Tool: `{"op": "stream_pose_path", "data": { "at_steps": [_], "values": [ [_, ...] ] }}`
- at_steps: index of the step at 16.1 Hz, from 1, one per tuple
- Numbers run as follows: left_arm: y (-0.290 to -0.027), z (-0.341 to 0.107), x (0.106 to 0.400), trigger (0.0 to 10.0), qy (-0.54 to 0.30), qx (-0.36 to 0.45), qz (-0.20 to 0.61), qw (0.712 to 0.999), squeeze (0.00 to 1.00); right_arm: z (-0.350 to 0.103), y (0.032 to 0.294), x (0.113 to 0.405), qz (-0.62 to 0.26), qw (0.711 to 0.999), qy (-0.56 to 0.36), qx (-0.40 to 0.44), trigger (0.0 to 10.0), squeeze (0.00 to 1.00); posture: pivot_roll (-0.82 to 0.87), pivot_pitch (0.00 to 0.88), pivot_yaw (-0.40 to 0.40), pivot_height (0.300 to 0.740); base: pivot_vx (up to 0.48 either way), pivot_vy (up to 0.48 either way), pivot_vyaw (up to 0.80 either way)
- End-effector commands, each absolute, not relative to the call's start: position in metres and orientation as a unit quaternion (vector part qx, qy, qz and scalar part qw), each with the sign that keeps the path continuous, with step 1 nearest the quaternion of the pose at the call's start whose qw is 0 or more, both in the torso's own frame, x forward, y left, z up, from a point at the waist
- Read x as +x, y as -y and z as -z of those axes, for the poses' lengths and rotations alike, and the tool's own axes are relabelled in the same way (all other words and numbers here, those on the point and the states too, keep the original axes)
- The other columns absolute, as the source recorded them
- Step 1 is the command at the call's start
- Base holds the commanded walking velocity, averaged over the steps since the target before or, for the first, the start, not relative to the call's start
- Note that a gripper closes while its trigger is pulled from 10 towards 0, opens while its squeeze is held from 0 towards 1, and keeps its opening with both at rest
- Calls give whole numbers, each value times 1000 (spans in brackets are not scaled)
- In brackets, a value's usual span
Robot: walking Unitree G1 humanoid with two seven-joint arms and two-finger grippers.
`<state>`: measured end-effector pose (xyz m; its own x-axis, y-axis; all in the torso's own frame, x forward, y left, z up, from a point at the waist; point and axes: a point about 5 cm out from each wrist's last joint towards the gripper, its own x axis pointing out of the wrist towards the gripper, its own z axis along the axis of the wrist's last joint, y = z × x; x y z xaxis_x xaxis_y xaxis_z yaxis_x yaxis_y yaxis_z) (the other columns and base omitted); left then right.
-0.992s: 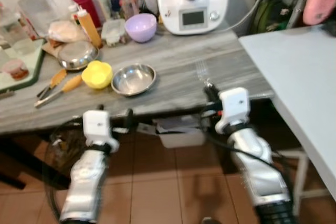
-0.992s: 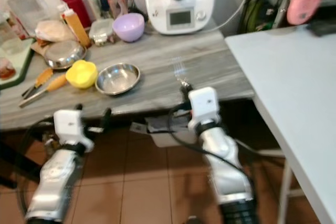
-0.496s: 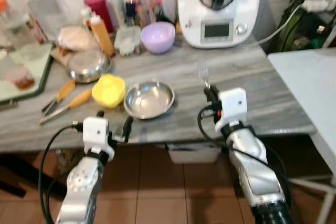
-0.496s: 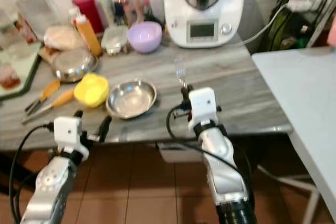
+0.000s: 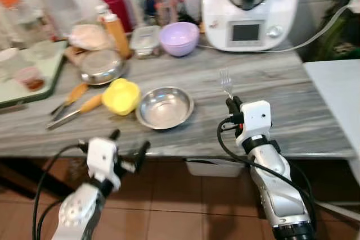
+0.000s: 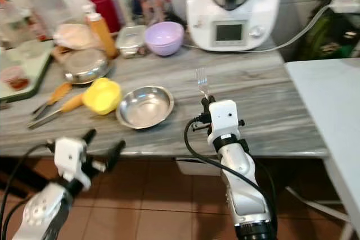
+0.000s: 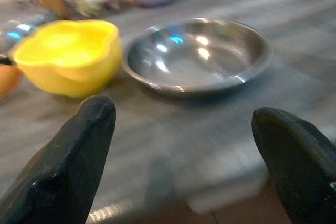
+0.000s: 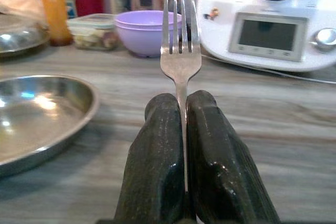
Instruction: Setting the table
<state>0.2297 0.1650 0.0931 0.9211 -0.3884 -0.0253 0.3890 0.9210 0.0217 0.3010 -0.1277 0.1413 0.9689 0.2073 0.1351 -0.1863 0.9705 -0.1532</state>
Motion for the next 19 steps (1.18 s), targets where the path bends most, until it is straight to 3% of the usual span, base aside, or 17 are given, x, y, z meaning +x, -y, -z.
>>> {"op": "stream_pose_path", "data": {
  "at_steps": [1,9,19],
  "values": [
    [-165,-99,222,10000,-10,15,233,972,0,-146,128,301,-93,991,77,-61,10000,0,-149,122,150,740,0,0,0],
    [-170,-97,215,10000,-37,32,270,962,0,-139,132,323,-57,998,7,7,10000,0,-139,125,160,740,0,0,0],
    [-150,-85,219,10000,-13,-20,326,945,0,-133,94,337,-93,989,-56,98,10000,0,-135,116,145,740,0,0,0]
  ]
}}
